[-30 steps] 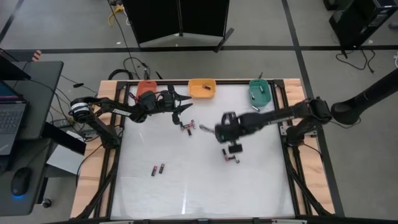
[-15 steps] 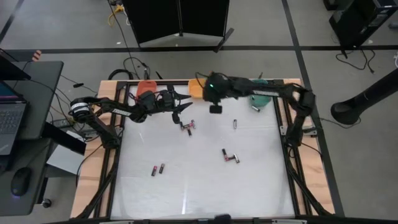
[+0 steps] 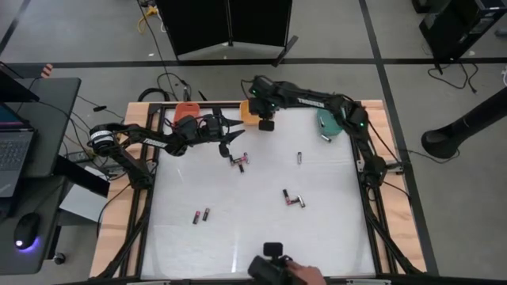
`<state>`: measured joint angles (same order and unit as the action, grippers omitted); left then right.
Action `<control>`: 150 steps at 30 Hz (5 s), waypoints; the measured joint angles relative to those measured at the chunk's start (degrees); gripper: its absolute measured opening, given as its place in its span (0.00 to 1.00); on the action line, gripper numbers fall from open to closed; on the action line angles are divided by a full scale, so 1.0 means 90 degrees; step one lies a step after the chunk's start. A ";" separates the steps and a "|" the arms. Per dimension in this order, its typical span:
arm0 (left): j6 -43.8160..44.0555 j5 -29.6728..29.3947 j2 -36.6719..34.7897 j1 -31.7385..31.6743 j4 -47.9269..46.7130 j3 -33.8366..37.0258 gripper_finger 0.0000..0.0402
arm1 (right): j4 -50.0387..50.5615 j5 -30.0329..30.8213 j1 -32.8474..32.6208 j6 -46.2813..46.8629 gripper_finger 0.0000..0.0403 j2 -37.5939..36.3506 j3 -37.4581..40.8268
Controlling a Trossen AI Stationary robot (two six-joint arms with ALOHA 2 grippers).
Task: Sort batteries
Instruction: Put the gold battery into the yellow bin, then put the black battery into the green bin
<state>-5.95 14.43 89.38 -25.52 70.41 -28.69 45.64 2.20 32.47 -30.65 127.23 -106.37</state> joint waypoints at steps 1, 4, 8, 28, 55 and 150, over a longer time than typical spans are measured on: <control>-0.0001 0.0017 0.0000 0.0000 0.0000 0.0000 0.39 | -0.0003 -0.0027 0.0039 0.0002 0.14 0.0101 -0.0080; 0.0010 0.0023 0.0000 0.0000 0.0000 0.0000 0.39 | 0.0023 -0.0101 0.0127 0.0002 0.14 0.0361 -0.0341; 0.0048 0.0027 -0.0002 0.0000 0.0000 0.0000 0.39 | 0.0204 -0.0208 0.0141 0.0003 0.14 0.0687 -0.0586; 0.0191 0.0047 -0.0005 0.0015 -0.0002 0.0000 0.39 | 0.0343 -0.0270 0.0147 0.0241 0.28 0.0861 -0.0718; 0.0048 0.1101 -0.0007 0.0015 -0.0871 0.0002 0.39 | -0.1059 -0.0280 -0.1419 0.3174 0.03 -0.4507 0.4667; 0.0026 0.1089 -0.0007 0.0014 -0.1010 0.0002 0.39 | 0.0096 0.0053 -0.0431 0.4503 0.14 -0.4728 0.6894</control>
<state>-5.72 24.23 89.32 -25.39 61.32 -28.67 46.51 2.67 28.59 9.88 84.68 -44.32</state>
